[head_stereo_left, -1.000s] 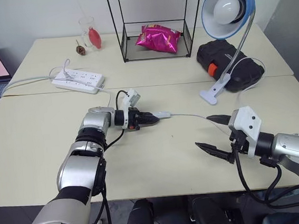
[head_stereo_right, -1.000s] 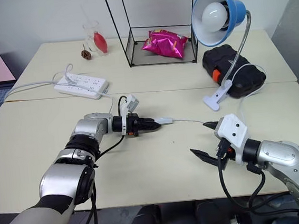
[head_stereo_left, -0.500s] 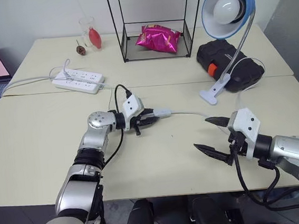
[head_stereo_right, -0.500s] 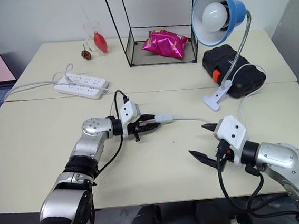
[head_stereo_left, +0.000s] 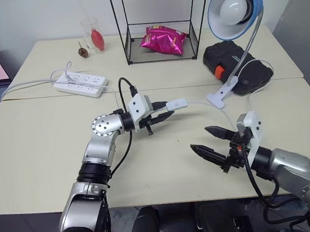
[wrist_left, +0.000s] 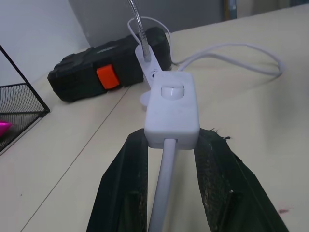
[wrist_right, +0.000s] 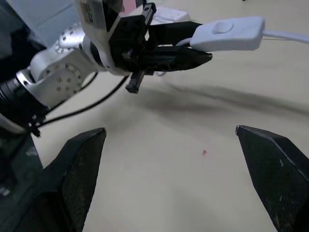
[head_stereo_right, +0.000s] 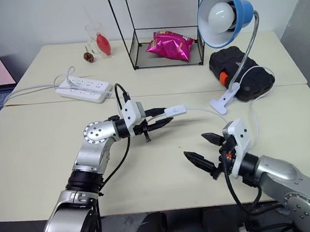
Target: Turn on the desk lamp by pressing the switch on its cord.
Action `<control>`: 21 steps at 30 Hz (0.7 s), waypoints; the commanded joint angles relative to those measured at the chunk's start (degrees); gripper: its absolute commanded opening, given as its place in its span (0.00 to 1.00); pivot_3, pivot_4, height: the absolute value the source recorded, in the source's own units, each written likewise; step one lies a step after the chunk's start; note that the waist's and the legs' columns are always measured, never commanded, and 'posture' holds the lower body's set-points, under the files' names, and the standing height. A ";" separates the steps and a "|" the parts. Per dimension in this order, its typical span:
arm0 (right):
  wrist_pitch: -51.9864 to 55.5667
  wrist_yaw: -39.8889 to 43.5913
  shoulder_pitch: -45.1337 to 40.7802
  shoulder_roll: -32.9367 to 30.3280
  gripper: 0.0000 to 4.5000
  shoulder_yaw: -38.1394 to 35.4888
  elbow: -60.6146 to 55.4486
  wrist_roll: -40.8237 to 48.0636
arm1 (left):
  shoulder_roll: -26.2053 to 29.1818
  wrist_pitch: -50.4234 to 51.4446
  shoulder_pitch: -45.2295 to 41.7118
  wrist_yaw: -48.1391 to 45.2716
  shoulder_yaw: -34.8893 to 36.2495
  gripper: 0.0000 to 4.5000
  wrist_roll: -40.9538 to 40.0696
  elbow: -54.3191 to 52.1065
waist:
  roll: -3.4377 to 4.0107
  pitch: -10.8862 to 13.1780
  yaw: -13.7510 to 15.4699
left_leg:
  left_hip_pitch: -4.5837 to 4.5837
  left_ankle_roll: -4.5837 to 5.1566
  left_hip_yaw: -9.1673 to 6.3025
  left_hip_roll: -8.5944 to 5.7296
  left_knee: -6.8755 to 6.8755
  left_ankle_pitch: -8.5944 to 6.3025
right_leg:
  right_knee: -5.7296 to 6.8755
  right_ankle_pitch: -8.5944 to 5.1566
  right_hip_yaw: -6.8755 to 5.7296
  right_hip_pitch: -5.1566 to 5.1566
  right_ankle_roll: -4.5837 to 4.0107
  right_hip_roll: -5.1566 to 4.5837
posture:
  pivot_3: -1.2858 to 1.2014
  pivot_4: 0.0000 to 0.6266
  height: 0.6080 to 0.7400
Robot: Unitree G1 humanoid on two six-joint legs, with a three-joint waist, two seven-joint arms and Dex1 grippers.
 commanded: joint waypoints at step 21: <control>-8.00 -29.03 -15.84 27.91 1.00 1.43 23.12 24.30 | 1.53 13.41 4.09 5.15 0.79 0.23 -5.76 -15.68 | 0.02 0.00 -0.59 | -0.04 0.01 -0.02 0.04 -0.08 0.00 | 0.00 0.00 0.01 -0.09 -0.01 0.03 | 0.52 0.24 1.00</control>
